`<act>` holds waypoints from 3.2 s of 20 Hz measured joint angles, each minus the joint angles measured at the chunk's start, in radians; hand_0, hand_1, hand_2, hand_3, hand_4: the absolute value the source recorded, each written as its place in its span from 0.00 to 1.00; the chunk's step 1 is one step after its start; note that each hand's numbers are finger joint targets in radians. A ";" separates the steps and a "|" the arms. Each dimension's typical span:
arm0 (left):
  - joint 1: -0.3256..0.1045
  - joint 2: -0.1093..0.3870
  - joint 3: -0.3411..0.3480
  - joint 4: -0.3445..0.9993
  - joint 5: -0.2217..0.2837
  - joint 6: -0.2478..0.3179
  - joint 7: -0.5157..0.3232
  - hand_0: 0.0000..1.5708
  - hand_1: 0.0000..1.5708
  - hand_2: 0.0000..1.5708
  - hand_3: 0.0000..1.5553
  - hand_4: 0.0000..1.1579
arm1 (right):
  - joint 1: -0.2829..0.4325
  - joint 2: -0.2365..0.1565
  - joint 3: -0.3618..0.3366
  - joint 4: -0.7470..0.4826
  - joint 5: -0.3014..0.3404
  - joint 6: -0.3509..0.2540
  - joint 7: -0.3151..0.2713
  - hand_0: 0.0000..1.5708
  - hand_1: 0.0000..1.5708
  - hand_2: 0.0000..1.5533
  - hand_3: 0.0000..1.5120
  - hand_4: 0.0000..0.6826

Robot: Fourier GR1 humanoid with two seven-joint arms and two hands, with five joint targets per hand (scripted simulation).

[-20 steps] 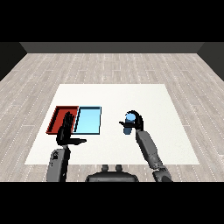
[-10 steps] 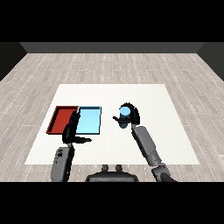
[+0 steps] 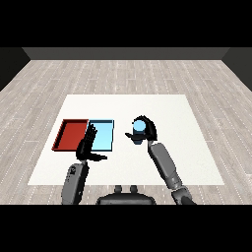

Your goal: Pick the blue can and put it in the blue box

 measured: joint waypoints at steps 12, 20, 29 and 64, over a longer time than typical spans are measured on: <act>-0.114 -0.006 -0.189 0.096 0.050 0.161 0.076 0.00 0.00 0.00 0.00 0.00 | 0.038 0.002 0.007 0.003 0.006 0.045 -0.044 0.92 0.92 0.94 0.95 0.91; -0.189 -0.007 -0.278 0.206 0.037 0.256 0.037 0.00 0.00 0.00 0.00 0.00 | 0.010 0.002 0.051 -0.028 0.012 0.040 -0.009 0.91 0.91 0.94 0.94 0.91; -0.228 -0.006 -0.363 0.277 0.090 0.321 0.015 0.00 0.00 0.00 0.00 0.00 | 0.025 0.005 0.118 -0.082 0.017 0.010 0.016 0.91 0.91 0.94 0.94 0.90; -0.397 0.000 -0.451 0.457 0.151 0.448 -0.029 0.00 0.00 0.00 0.00 0.00 | -0.034 -0.001 0.293 -0.072 -0.084 -0.071 -0.001 0.95 0.95 0.94 0.93 0.84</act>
